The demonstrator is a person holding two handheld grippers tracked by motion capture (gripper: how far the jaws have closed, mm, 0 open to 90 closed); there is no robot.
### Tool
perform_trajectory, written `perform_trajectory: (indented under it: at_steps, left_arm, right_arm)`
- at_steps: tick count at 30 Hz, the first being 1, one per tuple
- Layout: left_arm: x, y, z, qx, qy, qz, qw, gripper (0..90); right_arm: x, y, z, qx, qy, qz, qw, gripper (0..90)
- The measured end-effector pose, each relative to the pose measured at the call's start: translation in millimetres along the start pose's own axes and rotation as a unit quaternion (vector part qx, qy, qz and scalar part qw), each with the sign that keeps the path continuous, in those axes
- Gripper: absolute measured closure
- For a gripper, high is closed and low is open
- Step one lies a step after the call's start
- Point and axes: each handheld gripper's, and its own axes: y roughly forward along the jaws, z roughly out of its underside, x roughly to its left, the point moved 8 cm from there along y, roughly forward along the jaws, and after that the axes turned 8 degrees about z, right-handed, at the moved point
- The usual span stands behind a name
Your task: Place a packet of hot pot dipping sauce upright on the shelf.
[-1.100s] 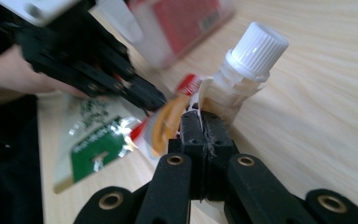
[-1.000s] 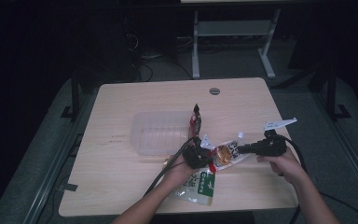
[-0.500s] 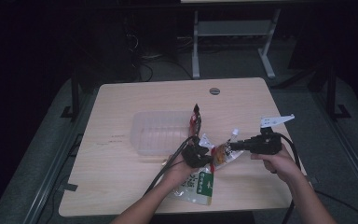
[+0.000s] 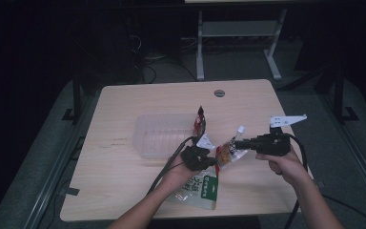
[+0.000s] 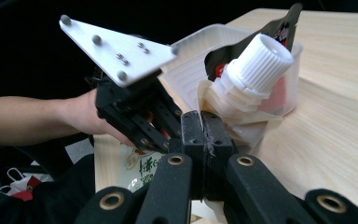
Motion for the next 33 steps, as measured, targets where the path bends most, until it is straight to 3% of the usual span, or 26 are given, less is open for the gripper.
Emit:
perform_trajectory:
  at_steps: [9,14,16,20,26,33]
  left_arm:
    - [-10.9,-38.8,18.2,0.000,0.005,0.018,0.9998,89.9]
    - [-11.2,-56.4,36.2,-0.001,-0.008,0.012,0.9999,89.9]
    - [-9.7,-70.5,50.5,-0.007,-0.024,0.011,0.9996,89.8]
    - [-3.6,-92.6,71.6,-0.004,-0.030,-0.001,0.9995,89.8]
    - [-0.5,-124.2,98.8,-0.021,-0.057,-0.014,0.9981,85.8]
    - [8.0,-154.4,137.7,-0.022,-0.080,-0.030,0.9961,75.1]
  right_arm:
    - [10.1,-6.7,-4.3,-0.008,-0.009,-0.009,0.9999,89.5]
    - [18.7,-6.0,-3.4,-0.003,-0.017,-0.015,0.9997,89.5]
    - [22.5,-4.9,-2.3,-0.001,-0.017,-0.019,0.9997,89.4]
    - [31.6,1.1,1.5,0.009,-0.024,-0.026,0.9993,89.5]
    - [46.2,14.3,2.4,0.022,-0.039,-0.042,0.9981,89.5]
    - [66.5,27.1,-0.2,0.031,-0.058,-0.067,0.9956,89.5]
